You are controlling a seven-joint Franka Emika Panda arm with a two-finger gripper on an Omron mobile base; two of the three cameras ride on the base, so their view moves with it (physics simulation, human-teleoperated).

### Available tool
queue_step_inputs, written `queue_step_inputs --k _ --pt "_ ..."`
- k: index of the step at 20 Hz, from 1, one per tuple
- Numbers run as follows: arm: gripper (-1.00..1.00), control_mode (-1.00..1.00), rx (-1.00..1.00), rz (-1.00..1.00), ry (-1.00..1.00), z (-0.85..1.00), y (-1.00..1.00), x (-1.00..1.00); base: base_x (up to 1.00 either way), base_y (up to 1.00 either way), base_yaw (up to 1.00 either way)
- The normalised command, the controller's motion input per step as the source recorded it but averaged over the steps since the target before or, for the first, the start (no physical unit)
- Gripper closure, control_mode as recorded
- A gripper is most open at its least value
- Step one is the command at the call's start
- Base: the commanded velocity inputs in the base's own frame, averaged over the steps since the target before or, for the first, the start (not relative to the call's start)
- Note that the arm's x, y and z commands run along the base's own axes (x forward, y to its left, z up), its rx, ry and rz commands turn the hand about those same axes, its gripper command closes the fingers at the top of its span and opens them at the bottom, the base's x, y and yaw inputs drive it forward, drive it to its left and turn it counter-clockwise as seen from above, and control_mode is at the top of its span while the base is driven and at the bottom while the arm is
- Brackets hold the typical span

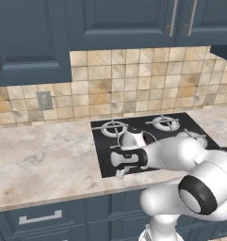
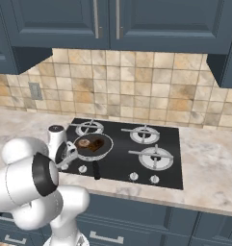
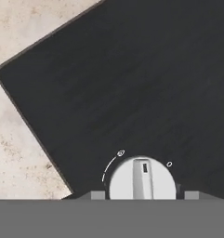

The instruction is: Put the mushroom and sweet potato in the pan. Then turn on the front left burner and set the heat to medium.

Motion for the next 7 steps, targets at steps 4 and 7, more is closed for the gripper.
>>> queue_step_inputs --k 4,7 --pt "1.00 -1.00 0.00 0.25 -0.02 0.00 0.00 -0.44 0.00 0.00 0.00" --pt "1.00 -1.00 0.00 0.25 -0.02 0.00 0.00 -0.41 0.00 0.00 0.00"
